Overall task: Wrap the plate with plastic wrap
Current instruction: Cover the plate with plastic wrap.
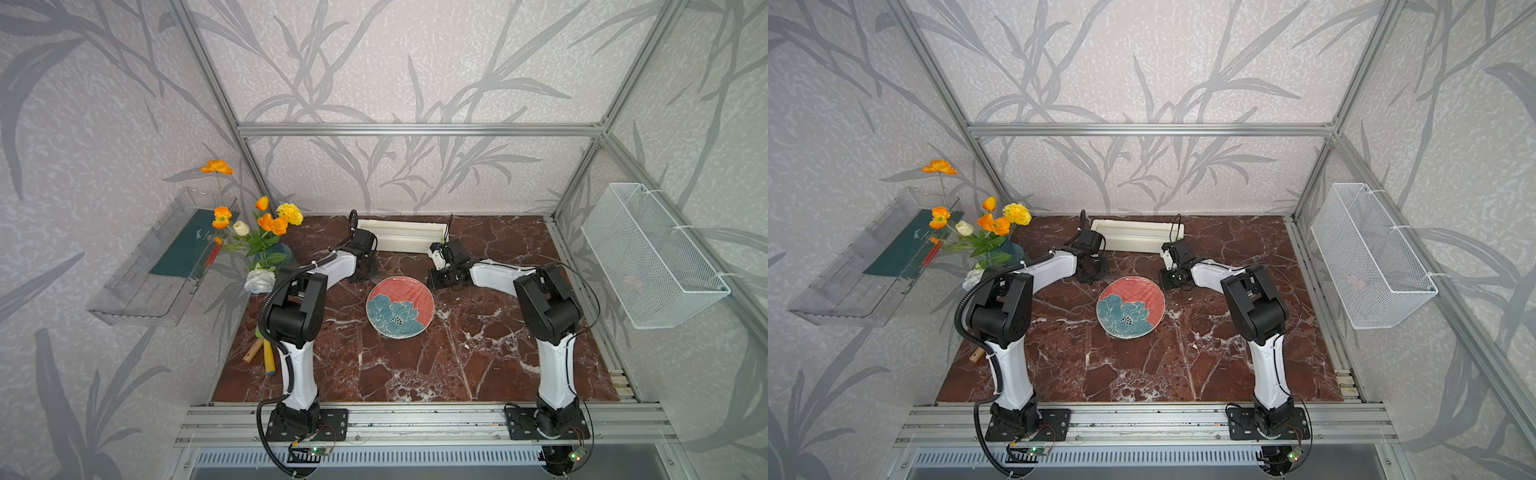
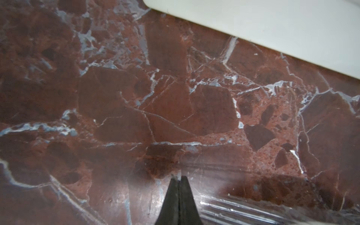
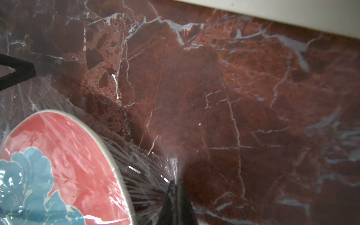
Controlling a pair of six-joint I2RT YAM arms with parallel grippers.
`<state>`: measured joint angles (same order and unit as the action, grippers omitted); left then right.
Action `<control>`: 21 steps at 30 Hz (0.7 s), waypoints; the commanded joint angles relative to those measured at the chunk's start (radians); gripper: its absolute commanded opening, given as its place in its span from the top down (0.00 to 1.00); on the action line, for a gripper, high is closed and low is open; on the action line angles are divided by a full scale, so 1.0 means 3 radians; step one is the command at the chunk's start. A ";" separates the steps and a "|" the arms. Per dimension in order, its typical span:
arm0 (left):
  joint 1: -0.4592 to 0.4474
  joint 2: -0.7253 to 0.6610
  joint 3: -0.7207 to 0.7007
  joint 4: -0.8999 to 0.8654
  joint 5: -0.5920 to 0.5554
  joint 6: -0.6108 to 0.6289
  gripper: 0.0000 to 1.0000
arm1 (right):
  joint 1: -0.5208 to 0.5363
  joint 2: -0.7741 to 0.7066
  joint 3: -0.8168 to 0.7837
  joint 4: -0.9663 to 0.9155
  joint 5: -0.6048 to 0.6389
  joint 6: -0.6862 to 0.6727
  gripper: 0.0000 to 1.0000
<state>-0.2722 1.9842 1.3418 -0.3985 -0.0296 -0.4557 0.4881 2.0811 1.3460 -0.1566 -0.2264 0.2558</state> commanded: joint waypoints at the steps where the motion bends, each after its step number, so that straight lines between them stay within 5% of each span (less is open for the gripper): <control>1: 0.0010 -0.0067 -0.0020 -0.0147 -0.0273 0.0010 1.00 | -0.0039 -0.0057 -0.0015 -0.0158 0.0382 -0.0100 1.00; 10: -0.0031 -0.0065 -0.0027 -0.0276 -0.0346 0.0053 1.00 | -0.0036 -0.0094 -0.0115 -0.0036 -0.0243 0.0123 0.91; 14: -0.0054 -0.0227 -0.0013 -0.0424 -0.0415 0.0061 0.99 | -0.0033 -0.0251 -0.0303 -0.0002 -0.0181 0.0246 0.82; 18: -0.0062 -0.0458 0.0093 -0.0669 -0.0614 0.0074 0.71 | -0.0061 -0.0496 -0.0361 -0.0176 -0.0040 0.0213 0.68; 21: -0.0100 -0.0591 0.0254 -0.0952 -0.0891 0.0044 0.61 | -0.0078 -0.0722 -0.0382 -0.0357 0.0061 0.0184 0.60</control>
<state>-0.2928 1.8755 1.3605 -0.5789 -0.1802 -0.4324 0.4725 1.9568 1.2369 -0.2024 -0.2455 0.3157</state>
